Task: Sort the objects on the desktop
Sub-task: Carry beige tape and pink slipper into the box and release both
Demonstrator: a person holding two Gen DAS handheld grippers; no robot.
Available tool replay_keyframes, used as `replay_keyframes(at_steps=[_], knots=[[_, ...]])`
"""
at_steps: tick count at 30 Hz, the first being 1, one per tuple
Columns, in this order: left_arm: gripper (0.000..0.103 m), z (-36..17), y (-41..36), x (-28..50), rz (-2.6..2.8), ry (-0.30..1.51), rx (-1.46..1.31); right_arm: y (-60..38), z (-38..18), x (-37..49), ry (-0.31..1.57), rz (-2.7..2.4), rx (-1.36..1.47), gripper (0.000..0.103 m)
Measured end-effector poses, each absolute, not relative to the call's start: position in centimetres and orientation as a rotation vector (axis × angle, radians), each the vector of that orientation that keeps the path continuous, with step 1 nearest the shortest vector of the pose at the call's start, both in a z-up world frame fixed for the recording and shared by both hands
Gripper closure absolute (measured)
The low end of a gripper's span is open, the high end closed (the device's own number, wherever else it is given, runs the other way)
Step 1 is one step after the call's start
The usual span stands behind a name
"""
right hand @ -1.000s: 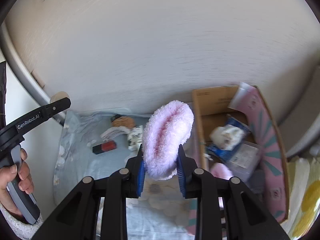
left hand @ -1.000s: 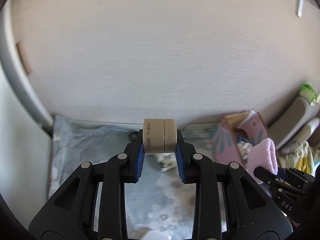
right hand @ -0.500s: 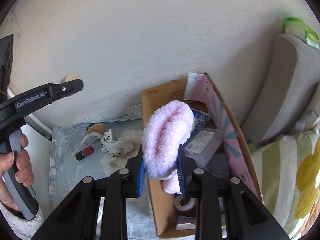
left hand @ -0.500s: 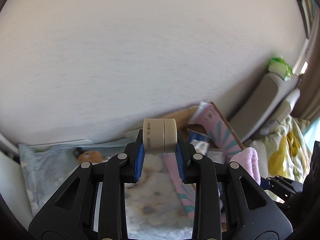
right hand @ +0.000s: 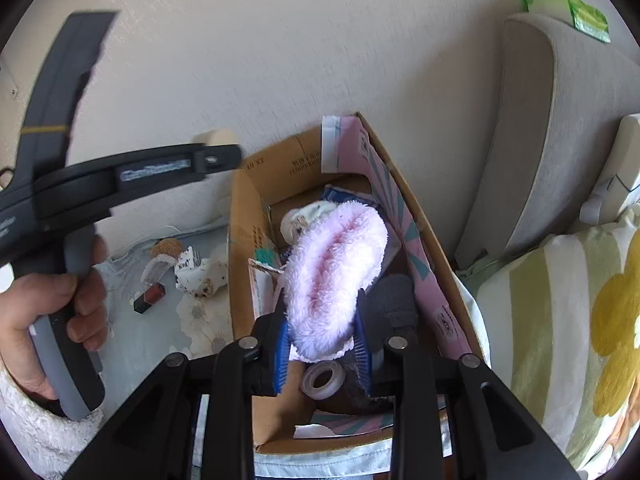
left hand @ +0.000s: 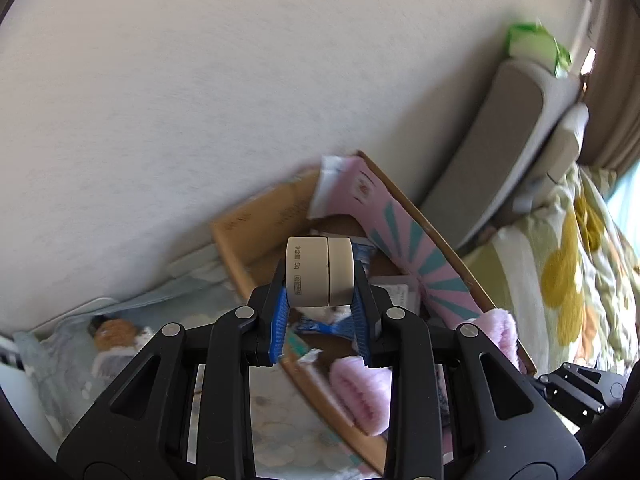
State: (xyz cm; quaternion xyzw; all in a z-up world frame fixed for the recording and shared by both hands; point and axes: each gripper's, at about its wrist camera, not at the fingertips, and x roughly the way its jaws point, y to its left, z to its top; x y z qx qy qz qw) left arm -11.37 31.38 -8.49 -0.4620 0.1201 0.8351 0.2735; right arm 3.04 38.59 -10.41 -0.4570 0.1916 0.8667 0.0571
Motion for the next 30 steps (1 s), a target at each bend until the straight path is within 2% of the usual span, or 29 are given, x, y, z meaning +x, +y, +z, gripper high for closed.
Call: replay_keyframes(at_steps=[14, 15, 16, 17, 19, 20, 21, 23, 30], knots=[[0.078, -10.9, 33.3, -12.1, 2.187, 0.334, -1.291, 38.7, -12.3, 2.0, 0.569, 2.624, -1.456, 0.077], [0.076, -10.9, 33.3, -12.2, 2.179, 0.330, -1.295, 38.8, -12.3, 2.0, 0.566, 2.628, -1.443, 0.075], [0.075, -10.9, 33.3, -12.2, 2.174, 0.331, -1.303, 38.9, -12.3, 2.0, 0.572, 2.629, -1.428, 0.068], [0.071, -11.0, 33.4, -12.3, 2.173, 0.338, -1.319, 39.0, -12.4, 2.0, 0.588, 2.629, -1.424, 0.062], [0.051, -11.0, 33.6, -12.3, 2.180, 0.373, -1.340, 39.4, -12.7, 1.8, 0.647, 2.625, -1.449, 0.025], [0.023, -10.9, 33.6, -12.2, 2.191, 0.393, -1.327, 39.5, -12.9, 1.8, 0.664, 2.624, -1.461, 0.022], [0.000, -10.6, 33.4, -12.0, 2.212, 0.404, -1.293, 39.5, -12.9, 1.8, 0.664, 2.627, -1.457, 0.022], [0.000, -9.9, 32.8, -11.5, 2.239, 0.390, -1.226, 39.3, -12.8, 1.9, 0.642, 2.624, -1.449, 0.022], [0.000, -8.9, 31.3, -11.6, 2.218, 0.335, -1.256, 38.7, -12.5, 2.2, 0.619, 2.598, -1.451, 0.022]])
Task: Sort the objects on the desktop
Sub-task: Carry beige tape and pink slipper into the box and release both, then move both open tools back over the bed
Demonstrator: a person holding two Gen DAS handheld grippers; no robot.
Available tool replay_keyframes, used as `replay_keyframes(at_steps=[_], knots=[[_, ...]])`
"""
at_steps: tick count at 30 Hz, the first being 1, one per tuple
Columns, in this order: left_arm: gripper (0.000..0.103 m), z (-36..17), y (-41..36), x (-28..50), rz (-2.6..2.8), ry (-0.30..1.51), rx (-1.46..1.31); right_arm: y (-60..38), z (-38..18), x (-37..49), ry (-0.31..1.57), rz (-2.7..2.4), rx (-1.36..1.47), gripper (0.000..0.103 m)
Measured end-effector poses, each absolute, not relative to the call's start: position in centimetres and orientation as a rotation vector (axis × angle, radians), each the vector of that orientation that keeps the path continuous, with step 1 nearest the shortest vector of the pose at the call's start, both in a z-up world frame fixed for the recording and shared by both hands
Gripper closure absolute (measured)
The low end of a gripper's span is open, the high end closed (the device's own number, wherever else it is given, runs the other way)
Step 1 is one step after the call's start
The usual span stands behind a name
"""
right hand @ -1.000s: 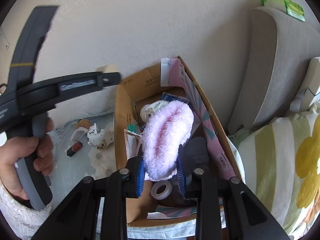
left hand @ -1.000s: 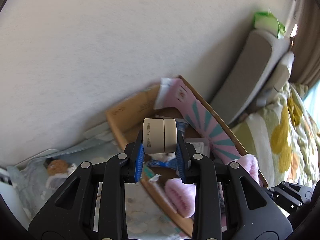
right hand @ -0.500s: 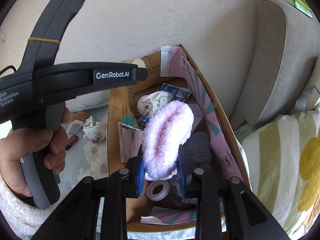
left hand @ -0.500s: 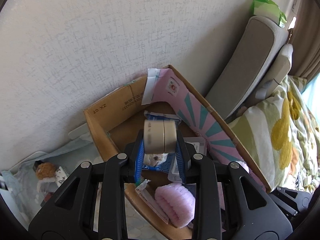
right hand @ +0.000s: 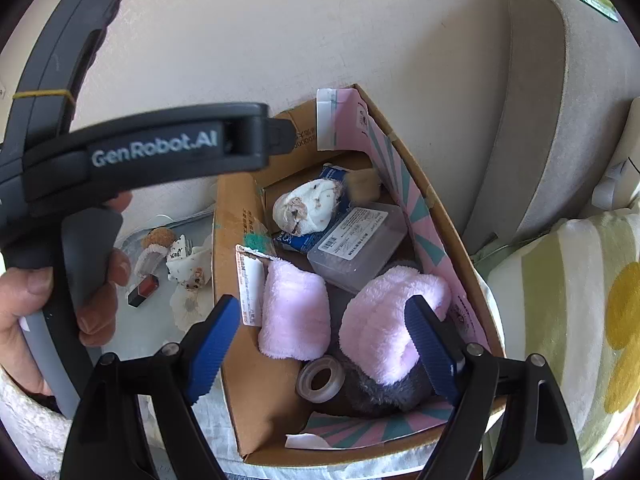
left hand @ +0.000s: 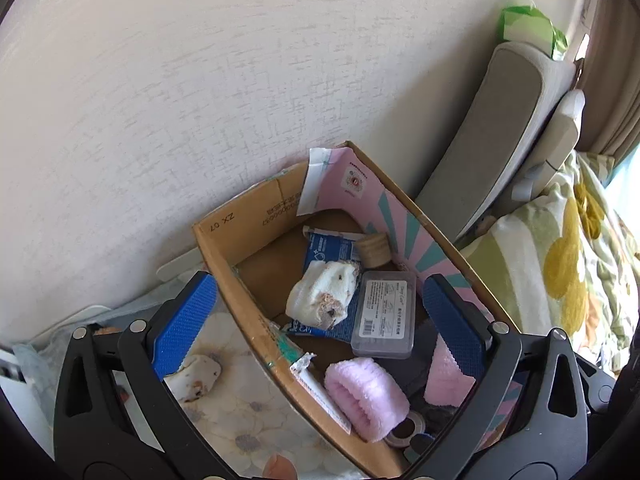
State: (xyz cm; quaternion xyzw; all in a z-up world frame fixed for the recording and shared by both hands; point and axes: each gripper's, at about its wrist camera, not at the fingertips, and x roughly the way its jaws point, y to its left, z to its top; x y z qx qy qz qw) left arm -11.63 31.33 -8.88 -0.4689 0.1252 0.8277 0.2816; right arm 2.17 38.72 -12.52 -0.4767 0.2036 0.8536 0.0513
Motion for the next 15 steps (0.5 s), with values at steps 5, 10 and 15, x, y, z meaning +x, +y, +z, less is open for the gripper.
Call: replay_keyframes(at_steps=[5, 10, 15], knots=[[0.000, -8.2, 29.9, -11.4, 2.190, 0.275, -1.257, 38.1, -12.0, 2.5, 0.600, 2.594, -1.443, 0.022], [0.000, -7.2, 28.0, -11.4, 2.159, 0.209, -1.274, 37.5, -11.6, 2.4, 0.575, 2.590, -1.430, 0.022], [0.000, -6.3, 24.9, -11.8, 2.183, 0.096, -1.296, 36.3, -10.8, 2.1, 0.496, 2.601, -1.431, 0.022]])
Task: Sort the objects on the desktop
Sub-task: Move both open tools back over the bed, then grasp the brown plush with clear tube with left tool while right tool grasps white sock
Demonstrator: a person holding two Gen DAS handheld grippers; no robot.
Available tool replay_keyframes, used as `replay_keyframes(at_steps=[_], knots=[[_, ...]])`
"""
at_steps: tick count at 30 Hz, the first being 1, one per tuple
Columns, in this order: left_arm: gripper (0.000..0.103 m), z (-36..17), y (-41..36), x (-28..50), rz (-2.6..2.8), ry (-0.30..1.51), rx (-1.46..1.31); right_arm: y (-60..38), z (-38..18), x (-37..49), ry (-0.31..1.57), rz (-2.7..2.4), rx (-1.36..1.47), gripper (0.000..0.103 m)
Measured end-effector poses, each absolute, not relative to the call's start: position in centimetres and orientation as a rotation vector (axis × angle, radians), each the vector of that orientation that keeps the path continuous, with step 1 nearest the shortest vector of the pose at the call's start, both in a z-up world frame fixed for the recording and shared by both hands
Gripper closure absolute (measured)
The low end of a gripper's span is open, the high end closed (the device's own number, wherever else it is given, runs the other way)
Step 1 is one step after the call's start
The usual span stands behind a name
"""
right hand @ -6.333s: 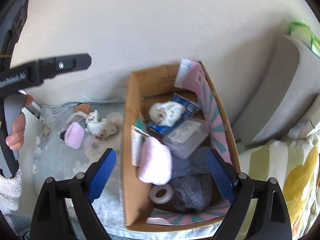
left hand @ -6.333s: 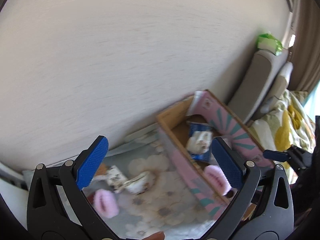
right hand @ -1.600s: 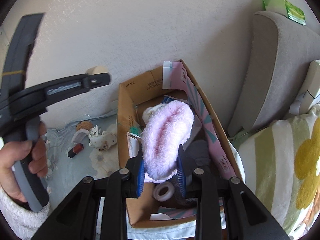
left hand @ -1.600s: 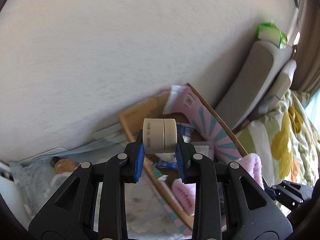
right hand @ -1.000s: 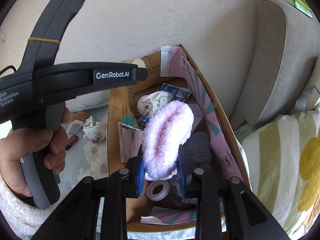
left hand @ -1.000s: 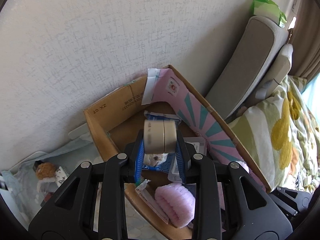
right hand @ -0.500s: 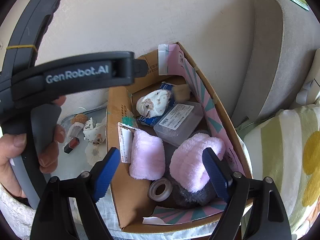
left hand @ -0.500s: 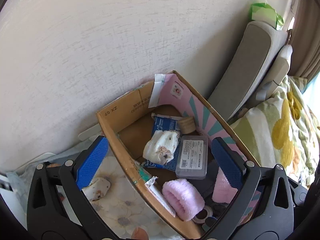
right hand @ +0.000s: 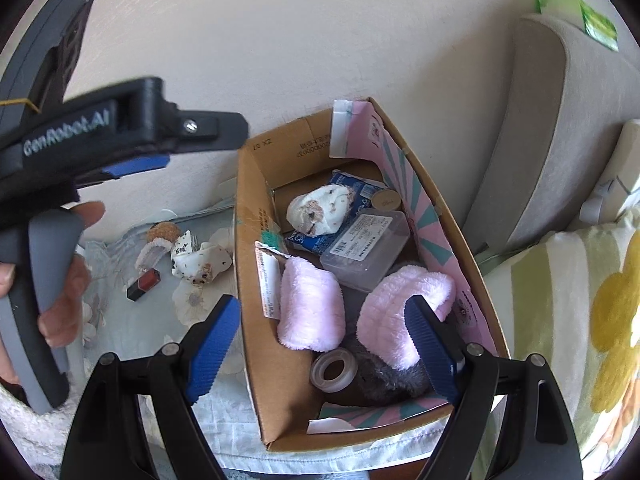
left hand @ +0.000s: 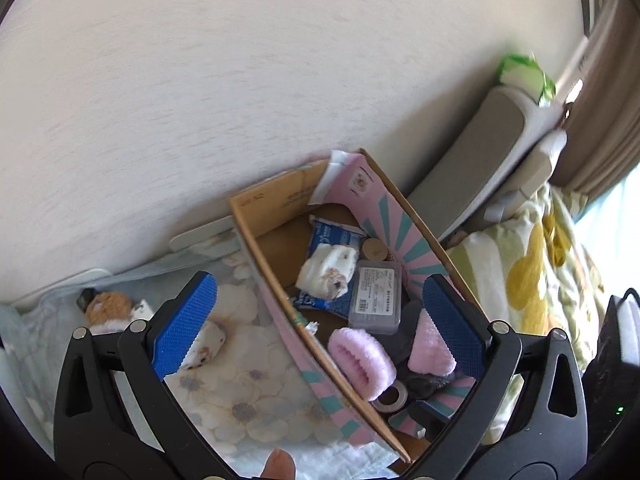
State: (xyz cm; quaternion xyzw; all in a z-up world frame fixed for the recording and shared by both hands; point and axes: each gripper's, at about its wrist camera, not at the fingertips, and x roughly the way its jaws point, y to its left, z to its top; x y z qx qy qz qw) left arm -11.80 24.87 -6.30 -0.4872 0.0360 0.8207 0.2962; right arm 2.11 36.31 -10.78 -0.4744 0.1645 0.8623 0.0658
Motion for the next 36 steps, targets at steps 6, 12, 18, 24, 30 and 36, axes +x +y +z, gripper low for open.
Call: replay_keyframes(at_steps=[6, 12, 18, 24, 30, 36], knots=[[0.000, -5.3, 20.9, -12.2, 2.233, 0.030, -1.287, 34.6, -9.8, 1.7, 0.490, 2.649, -1.421, 0.022], [0.000, -4.4, 16.4, -12.3, 2.296, -0.012, -1.268, 32.2, -8.0, 1.3, 0.426, 2.709, -1.372, 0.022], [0.000, -3.5, 10.8, -12.5, 2.382, -0.100, -1.263, 30.4, -7.3, 0.5, 0.407, 2.752, -1.366, 0.022], [0.000, -1.8, 3.8, -13.0, 2.546, -0.129, -1.227, 28.3, -5.7, 0.0, 0.345, 2.826, -1.314, 0.022], [0.000, -2.1, -0.7, -13.6, 2.637, -0.055, -1.227, 25.8, -5.9, -1.5, 0.313, 2.897, -1.338, 0.022], [0.001, -6.5, -1.4, -14.3, 2.546, 0.049, -1.275, 22.8, -8.3, -3.5, 0.290, 2.919, -1.469, 0.022]])
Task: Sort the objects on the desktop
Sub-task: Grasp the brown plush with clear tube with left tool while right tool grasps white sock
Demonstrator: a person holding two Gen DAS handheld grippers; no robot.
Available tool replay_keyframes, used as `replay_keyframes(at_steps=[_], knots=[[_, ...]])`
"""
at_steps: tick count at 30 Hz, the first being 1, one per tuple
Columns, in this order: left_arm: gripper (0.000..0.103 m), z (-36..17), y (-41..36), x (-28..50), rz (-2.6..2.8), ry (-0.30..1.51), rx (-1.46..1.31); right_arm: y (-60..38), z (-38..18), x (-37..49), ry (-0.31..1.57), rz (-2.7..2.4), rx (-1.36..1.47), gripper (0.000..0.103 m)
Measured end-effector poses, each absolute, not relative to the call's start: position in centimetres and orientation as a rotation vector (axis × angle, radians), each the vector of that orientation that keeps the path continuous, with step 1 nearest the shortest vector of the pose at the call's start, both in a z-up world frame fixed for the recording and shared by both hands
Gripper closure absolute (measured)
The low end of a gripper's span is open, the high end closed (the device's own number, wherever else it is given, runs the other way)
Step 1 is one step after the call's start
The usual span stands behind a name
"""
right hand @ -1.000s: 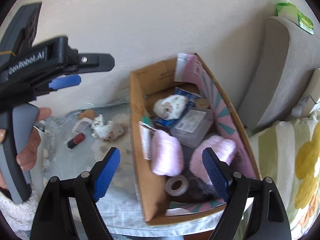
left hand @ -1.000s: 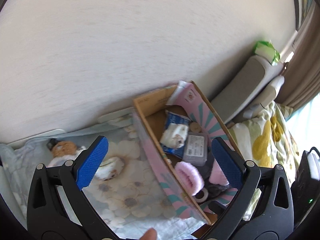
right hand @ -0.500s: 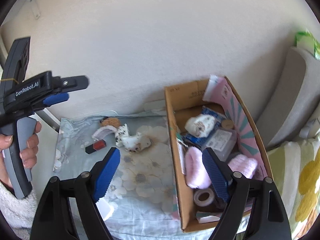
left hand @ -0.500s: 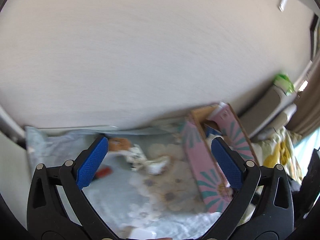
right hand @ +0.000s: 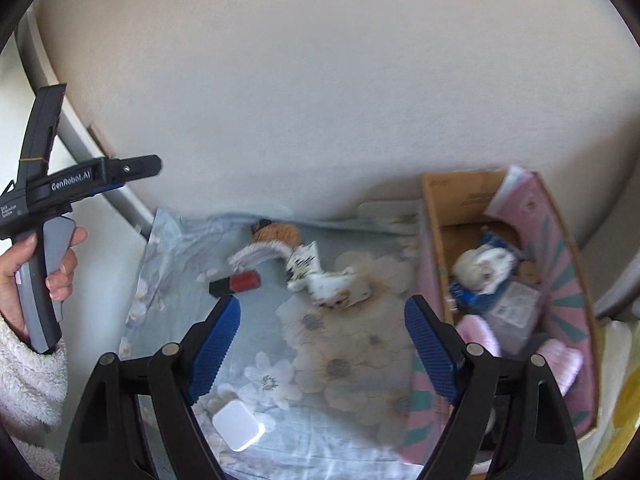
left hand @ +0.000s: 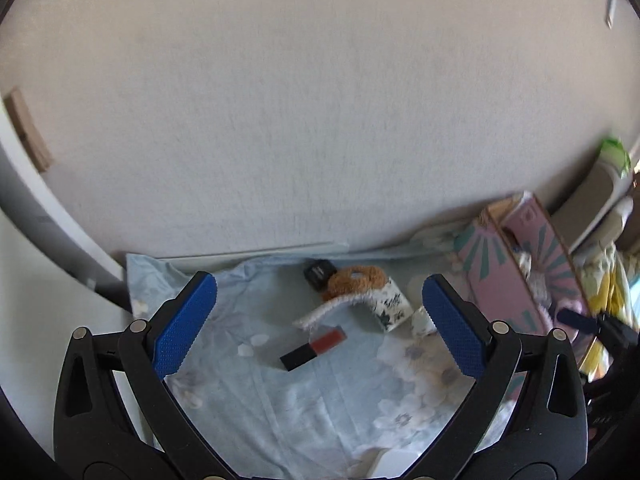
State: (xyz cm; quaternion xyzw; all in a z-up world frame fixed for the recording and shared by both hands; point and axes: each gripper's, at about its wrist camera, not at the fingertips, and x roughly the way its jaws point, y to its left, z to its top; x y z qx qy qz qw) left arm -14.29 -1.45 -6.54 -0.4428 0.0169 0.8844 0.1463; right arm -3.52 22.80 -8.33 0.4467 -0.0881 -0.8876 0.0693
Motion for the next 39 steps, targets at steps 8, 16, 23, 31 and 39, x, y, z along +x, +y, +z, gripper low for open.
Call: replay_keyframes(at_steps=[8, 16, 23, 31, 39], knots=[[0.021, -16.2, 3.6, -16.1, 2.361, 0.436, -1.100, 20.8, -15.2, -8.4, -0.122, -2.582, 1.453, 0.022], [0.037, -20.7, 5.5, -18.5, 2.178, 0.560, -0.963, 21.4, -21.3, -12.3, -0.139, -2.523, 1.534, 0.022], [0.064, -20.9, 5.6, -19.1, 2.077, 0.511, -0.956, 21.9, -23.0, -13.4, -0.172, -2.490, 1.570, 0.037], [0.064, -21.6, 5.8, -18.0, 2.014, 0.591, -0.957, 21.9, -22.9, -12.7, -0.108, -2.512, 1.559, 0.043], [0.074, -21.1, 5.1, -19.0, 2.023, 0.518, -0.993, 22.3, -22.5, -12.4, -0.105, -2.539, 1.539, 0.055]])
